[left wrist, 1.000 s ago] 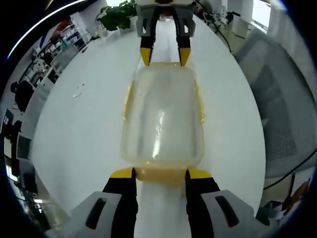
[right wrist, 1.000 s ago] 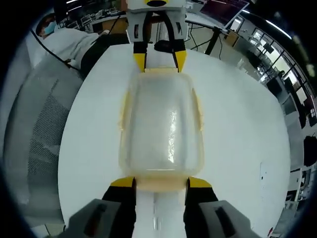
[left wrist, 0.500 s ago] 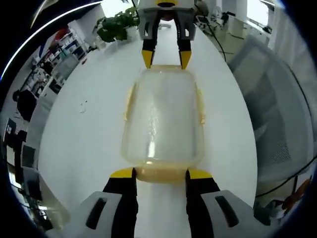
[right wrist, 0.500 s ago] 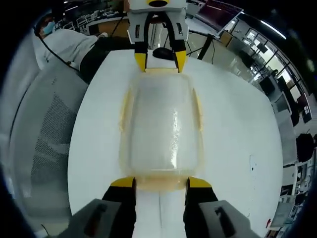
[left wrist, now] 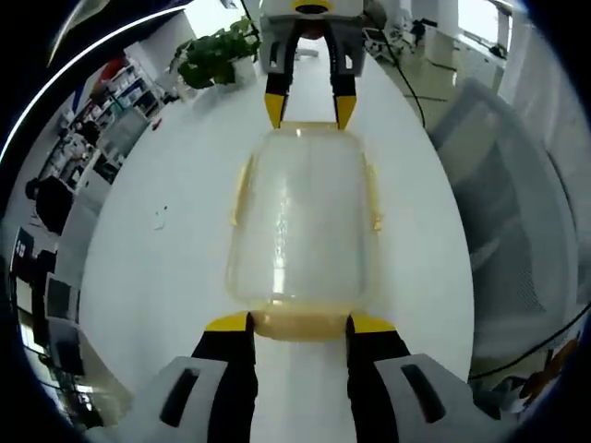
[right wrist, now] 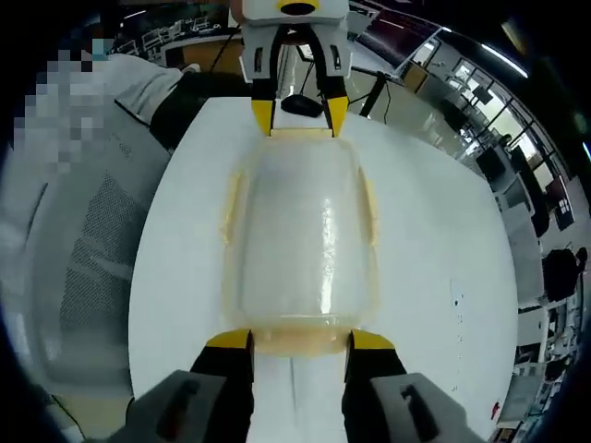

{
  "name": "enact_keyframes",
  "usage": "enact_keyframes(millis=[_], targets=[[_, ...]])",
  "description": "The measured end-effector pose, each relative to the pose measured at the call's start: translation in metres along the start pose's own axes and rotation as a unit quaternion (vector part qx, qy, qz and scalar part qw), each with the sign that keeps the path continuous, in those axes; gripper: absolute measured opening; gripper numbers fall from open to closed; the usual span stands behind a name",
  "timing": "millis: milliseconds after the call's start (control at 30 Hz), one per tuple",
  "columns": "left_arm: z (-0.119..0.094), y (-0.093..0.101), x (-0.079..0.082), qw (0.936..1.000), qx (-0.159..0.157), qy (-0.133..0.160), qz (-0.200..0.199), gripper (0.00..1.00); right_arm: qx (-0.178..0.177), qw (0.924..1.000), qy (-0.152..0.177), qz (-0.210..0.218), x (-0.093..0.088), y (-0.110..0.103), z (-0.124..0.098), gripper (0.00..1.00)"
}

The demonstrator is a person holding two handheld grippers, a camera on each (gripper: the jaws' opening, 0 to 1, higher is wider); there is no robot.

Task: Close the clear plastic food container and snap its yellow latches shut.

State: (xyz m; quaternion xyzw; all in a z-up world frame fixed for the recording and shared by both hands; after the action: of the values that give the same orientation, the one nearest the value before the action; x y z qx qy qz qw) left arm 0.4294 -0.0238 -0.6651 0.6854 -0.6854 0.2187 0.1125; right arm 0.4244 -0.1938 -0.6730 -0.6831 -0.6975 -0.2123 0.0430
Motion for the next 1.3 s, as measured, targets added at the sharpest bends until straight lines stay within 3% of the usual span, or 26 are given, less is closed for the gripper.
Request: enact_keyframes(millis=[200,733,1300], targets=[[0.008,-0.003,0.014,1.0000,0.000,-0.002,-0.007,0.36,0.008,0.9999,0.007,-0.007,-0.014,0.005,-0.005,0.35],[0.045,-0.016,0.057,0.9999,0.000,0.001,-0.015,0.36,0.016,0.9996,0.021,-0.008,-0.072,0.021,-0.009,0.35],[0.074,-0.028,0.081,0.9993,0.002,0.008,-0.035,0.36,0.027,0.9991,0.021,-0.023,-0.108,0.041,-0.005,0.36]])
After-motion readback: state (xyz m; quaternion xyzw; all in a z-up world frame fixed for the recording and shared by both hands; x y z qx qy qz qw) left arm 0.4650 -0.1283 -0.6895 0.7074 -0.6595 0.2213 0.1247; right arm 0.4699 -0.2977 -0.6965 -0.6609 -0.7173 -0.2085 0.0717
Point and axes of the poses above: the point that each gripper's makers call its tool centre point, and the gripper's own axes: z roughly forward along the fingers, y roughly to its right, x roughly out of its top, the point moved 1 cm from there along -z, roughly backward along the fingers, and after that the axes turned 4 degrees about -x, right-handed, at the moved point
